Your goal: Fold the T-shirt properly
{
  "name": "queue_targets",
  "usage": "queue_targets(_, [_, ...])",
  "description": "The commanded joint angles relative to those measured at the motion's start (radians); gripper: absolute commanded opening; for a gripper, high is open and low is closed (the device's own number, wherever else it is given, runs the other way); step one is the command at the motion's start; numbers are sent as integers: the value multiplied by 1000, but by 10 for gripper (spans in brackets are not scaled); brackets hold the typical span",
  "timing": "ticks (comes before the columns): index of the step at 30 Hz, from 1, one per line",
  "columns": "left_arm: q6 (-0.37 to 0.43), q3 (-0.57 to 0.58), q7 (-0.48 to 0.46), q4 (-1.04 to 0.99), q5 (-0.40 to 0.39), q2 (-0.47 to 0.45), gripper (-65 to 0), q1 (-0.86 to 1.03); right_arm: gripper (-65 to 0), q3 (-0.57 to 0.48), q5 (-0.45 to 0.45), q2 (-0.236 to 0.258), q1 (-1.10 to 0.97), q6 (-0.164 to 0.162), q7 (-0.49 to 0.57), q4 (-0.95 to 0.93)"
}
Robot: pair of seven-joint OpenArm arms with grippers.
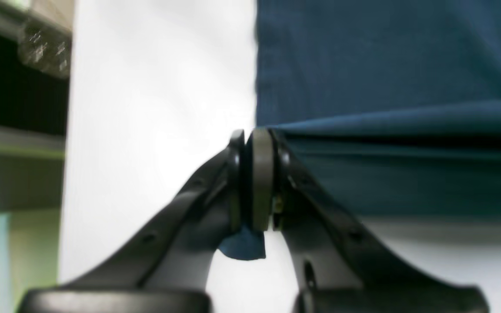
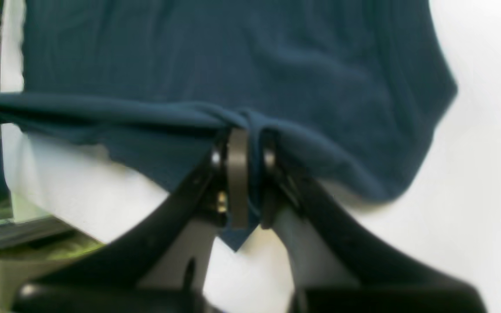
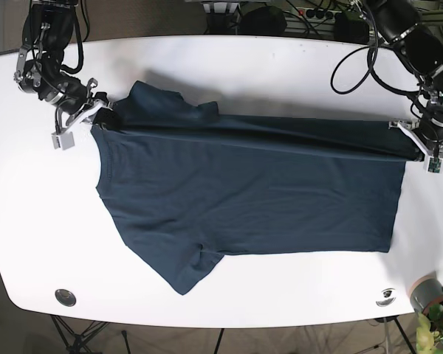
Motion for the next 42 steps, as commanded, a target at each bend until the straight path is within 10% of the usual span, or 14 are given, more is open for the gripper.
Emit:
queue_targets(1, [14, 9, -15, -29, 8, -35, -650, -32, -626, 6, 3, 18, 32, 4, 21, -19])
queue_targets(16, [14, 130, -96, -259, 9, -118, -650, -130, -601, -63, -28, 18, 194, -7, 26, -162])
queue_targets(26, [14, 190, -98, -299, 0, -132, -328, -130, -190, -57, -88, 20, 161, -7, 26, -30])
queue_targets(42, [14, 192, -99, -299, -2, -133, -390, -126, -258, -60, -91, -104, -58, -7, 25, 16])
